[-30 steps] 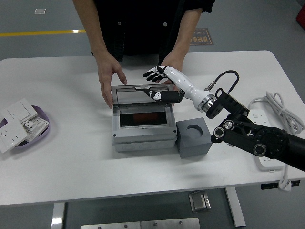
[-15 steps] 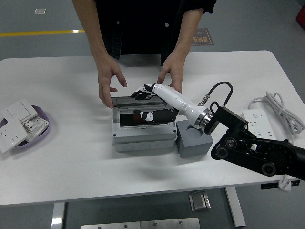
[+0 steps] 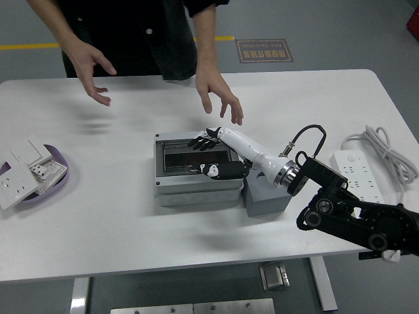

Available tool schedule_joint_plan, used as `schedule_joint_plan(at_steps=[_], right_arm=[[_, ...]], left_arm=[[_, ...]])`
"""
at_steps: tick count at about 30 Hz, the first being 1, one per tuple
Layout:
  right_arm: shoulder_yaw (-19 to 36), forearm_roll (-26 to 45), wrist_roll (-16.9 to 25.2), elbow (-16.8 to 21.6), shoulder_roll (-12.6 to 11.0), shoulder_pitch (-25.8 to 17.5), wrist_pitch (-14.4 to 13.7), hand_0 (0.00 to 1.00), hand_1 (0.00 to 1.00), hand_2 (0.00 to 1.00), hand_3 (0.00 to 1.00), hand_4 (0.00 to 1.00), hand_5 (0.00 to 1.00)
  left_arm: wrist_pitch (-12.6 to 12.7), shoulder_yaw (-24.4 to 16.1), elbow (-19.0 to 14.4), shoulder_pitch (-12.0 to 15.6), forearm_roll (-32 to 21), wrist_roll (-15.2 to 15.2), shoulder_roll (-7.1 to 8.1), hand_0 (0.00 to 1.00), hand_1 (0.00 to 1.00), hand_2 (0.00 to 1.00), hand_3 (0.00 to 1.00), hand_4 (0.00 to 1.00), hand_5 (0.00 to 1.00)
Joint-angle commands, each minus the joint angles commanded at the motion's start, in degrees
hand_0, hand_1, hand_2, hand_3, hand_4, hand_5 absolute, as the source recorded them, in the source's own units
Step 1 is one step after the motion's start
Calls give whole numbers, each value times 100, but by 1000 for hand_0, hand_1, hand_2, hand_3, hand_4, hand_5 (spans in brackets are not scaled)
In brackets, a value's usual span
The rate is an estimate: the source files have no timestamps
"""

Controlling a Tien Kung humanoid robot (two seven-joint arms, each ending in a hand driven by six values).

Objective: Pick up the cylinder from the cube,place it in the box,flap close box

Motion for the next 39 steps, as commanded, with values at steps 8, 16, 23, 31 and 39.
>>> schedule_joint_plan(at_steps=[8, 16, 23, 31, 39], right_arm=[[335, 31, 61, 117, -115, -266, -68, 668, 654, 660, 669, 682, 366], [1511, 209, 286, 481, -243, -1176, -265, 669, 651, 654, 665, 677, 368], [2665, 796, 770, 670, -281, -2076, -133, 668, 645, 648, 662, 673, 368], [3820, 1001, 952, 545, -180, -2922, 216, 672, 641, 646, 656, 675, 365], [4367, 911, 981, 456, -94, -3085, 290, 696, 648, 648, 657, 690, 362]], left_arm=[[0, -2, 0, 14, -1, 7, -14, 613, 635, 628, 632, 684, 247], [6, 13, -4, 38, -18, 1, -21, 613, 635, 628, 632, 684, 247], [-1, 1, -6, 51, 2, 6, -11, 613, 635, 628, 632, 684, 247], [-14, -44, -9, 53, 81, 29, 19, 613, 635, 628, 632, 684, 246], [-24, -72, -8, 42, 120, 36, 29, 613, 635, 629, 633, 685, 247]])
